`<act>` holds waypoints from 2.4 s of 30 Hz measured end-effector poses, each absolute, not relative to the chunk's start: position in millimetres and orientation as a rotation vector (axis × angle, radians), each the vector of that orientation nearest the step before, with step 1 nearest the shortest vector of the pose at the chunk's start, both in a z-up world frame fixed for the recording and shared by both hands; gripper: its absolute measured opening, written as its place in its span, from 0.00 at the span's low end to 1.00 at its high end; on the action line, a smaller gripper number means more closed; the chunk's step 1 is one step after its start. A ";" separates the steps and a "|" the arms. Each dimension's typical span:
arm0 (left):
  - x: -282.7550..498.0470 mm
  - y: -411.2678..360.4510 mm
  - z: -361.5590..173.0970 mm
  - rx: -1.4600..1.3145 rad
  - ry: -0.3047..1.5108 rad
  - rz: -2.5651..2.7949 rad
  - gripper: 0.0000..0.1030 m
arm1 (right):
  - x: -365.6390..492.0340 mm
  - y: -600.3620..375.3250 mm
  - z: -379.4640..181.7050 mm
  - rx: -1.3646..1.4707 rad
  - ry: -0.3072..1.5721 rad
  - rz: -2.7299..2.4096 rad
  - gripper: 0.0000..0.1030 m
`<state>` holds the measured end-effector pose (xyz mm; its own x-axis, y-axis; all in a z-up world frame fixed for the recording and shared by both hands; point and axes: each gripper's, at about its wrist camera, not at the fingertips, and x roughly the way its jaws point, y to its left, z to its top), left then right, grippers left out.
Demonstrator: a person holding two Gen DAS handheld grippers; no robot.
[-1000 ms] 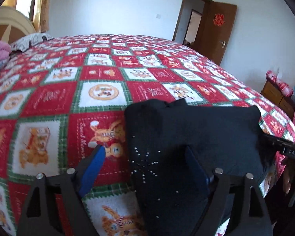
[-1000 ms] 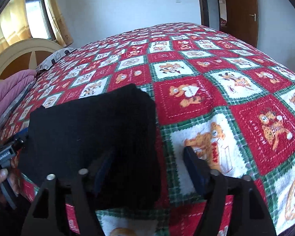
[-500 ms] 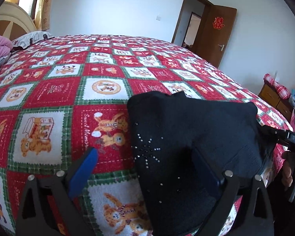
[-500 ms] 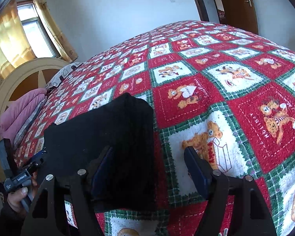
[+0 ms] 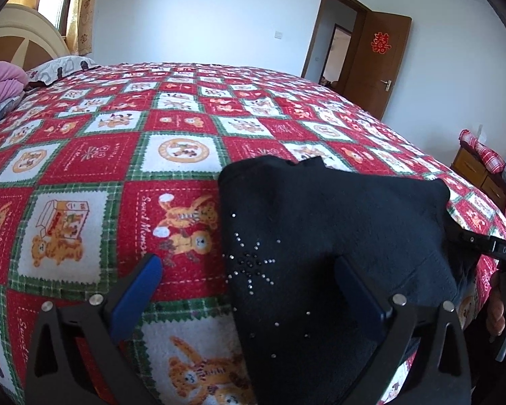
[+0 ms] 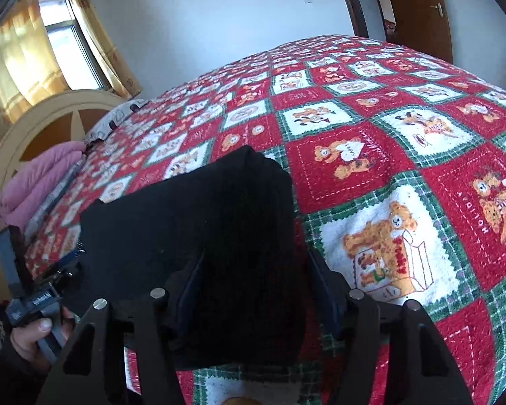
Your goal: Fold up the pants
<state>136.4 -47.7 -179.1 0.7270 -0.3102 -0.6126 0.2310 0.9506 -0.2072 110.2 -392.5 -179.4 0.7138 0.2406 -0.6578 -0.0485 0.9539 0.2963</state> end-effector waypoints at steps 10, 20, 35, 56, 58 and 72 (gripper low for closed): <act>132.8 -44.9 -176.6 -0.139 0.692 -0.343 0.96 | 115.1 -398.5 -181.1 0.358 0.768 0.208 0.44; 126.2 -46.4 -173.5 -0.200 0.668 -0.468 0.23 | 116.2 -408.4 -183.4 0.459 0.776 0.249 0.30; 119.1 -25.9 -148.8 -0.239 0.603 -0.458 0.10 | 99.4 -384.8 -140.7 0.388 0.680 0.302 0.24; 140.4 143.7 -114.5 -0.314 0.481 -0.066 0.10 | 258.2 -186.3 -93.7 0.240 0.728 0.656 0.24; 145.6 157.8 -122.6 -0.310 0.494 -0.021 0.10 | 275.6 -160.0 -97.4 0.219 0.748 0.680 0.24; 161.6 194.9 -184.8 -0.378 0.601 0.140 0.82 | 345.2 -133.9 -175.6 0.322 0.943 0.570 0.42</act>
<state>161.6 194.9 -184.8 0.8177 0.0197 -0.5753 -0.2371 0.9222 -0.3054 345.2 -133.9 -175.6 0.4570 0.5884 -0.6670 -0.3165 0.8084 0.4964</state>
